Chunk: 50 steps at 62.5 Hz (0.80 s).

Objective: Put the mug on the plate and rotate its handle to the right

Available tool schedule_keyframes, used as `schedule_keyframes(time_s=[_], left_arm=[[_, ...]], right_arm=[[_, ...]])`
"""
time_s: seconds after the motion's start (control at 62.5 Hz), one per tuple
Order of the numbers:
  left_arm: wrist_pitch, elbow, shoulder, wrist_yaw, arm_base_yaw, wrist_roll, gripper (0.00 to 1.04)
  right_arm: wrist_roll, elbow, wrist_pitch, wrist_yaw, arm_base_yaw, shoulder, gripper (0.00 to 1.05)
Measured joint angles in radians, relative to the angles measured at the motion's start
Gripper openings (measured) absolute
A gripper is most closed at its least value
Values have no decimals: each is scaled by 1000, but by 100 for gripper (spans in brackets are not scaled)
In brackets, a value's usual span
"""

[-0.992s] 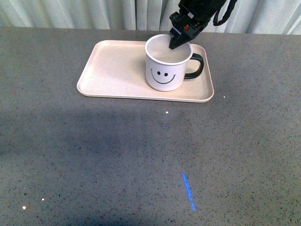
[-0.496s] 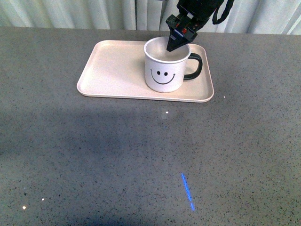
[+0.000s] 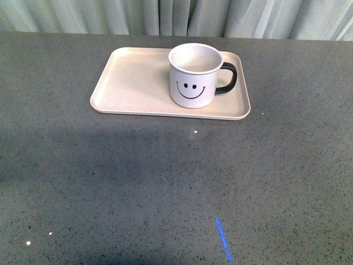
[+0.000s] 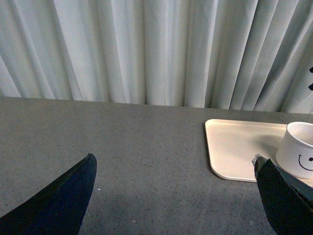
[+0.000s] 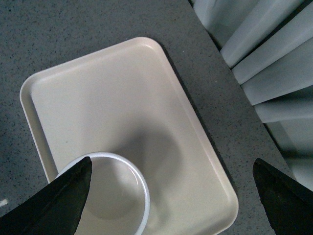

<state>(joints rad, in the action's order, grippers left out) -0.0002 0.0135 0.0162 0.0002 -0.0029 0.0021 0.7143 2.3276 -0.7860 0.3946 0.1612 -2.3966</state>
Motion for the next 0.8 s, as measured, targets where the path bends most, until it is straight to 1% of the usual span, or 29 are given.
schedule_keyframes(time_s=[0.032, 0.048, 0.064, 0.08, 0.096, 0.112, 0.128, 0.144, 0.16, 0.176, 0.192, 0.208, 0.224, 0.256, 0.32, 0.336, 0.384, 0.448, 0.48, 0.544, 0.608, 0.8], left_arm=[[0, 0, 0, 0, 0, 0, 95], [0, 0, 0, 0, 0, 0, 95], [0, 0, 0, 0, 0, 0, 95], [0, 0, 0, 1, 0, 0, 95], [0, 0, 0, 1, 0, 0, 95], [0, 0, 0, 1, 0, 0, 95], [0, 0, 0, 0, 0, 0, 95], [0, 0, 0, 0, 0, 0, 95], [0, 0, 0, 0, 0, 0, 95], [0, 0, 0, 0, 0, 0, 95], [0, 0, 0, 0, 0, 0, 95], [0, 0, 0, 0, 0, 0, 95], [0, 0, 0, 0, 0, 0, 95], [0, 0, 0, -1, 0, 0, 95], [0, 0, 0, 0, 0, 0, 95], [0, 0, 0, 0, 0, 0, 95], [0, 0, 0, 0, 0, 0, 95], [0, 0, 0, 0, 0, 0, 95], [0, 0, 0, 0, 0, 0, 95], [0, 0, 0, 0, 0, 0, 95], [0, 0, 0, 0, 0, 0, 95], [0, 0, 0, 0, 0, 0, 95]], right_arm=[[-48, -48, 74, -54, 2, 27, 93], [-93, -122, 188, -131, 5, 58, 90], [-106, -159, 246, -176, 8, 74, 88], [-176, -240, 360, -269, 10, 108, 85], [-207, -283, 418, -309, 10, 126, 83], [-267, -373, 533, -370, 10, 163, 80], [-283, -420, 591, -398, 10, 182, 78], [-341, -512, 703, -436, 9, 220, 75], [-383, -556, 760, -472, 8, 237, 73], [-436, -644, 872, -508, 6, 274, 69], [-459, -685, 926, -519, 5, 291, 68], [-503, -769, 1041, -529, 0, 327, 64], [-522, -809, 1098, -530, -2, 343, 62], [-580, -956, 1315, -529, -10, 407, 55], [-634, -1136, 1516, -526, -23, 498, 45], [-641, -1164, 1540, -525, -26, 513, 43], [-669, -1310, 1646, -518, -40, 591, 32], [-683, -1434, 1701, -512, -54, 650, 22], [-694, -1523, 1729, -502, -61, 687, 13], [-697, -1616, 1754, -491, -66, 723, 2], [-702, -1707, 1778, -478, -71, 768, 2], [-703, -1883, 1822, -461, -95, 917, 2]])
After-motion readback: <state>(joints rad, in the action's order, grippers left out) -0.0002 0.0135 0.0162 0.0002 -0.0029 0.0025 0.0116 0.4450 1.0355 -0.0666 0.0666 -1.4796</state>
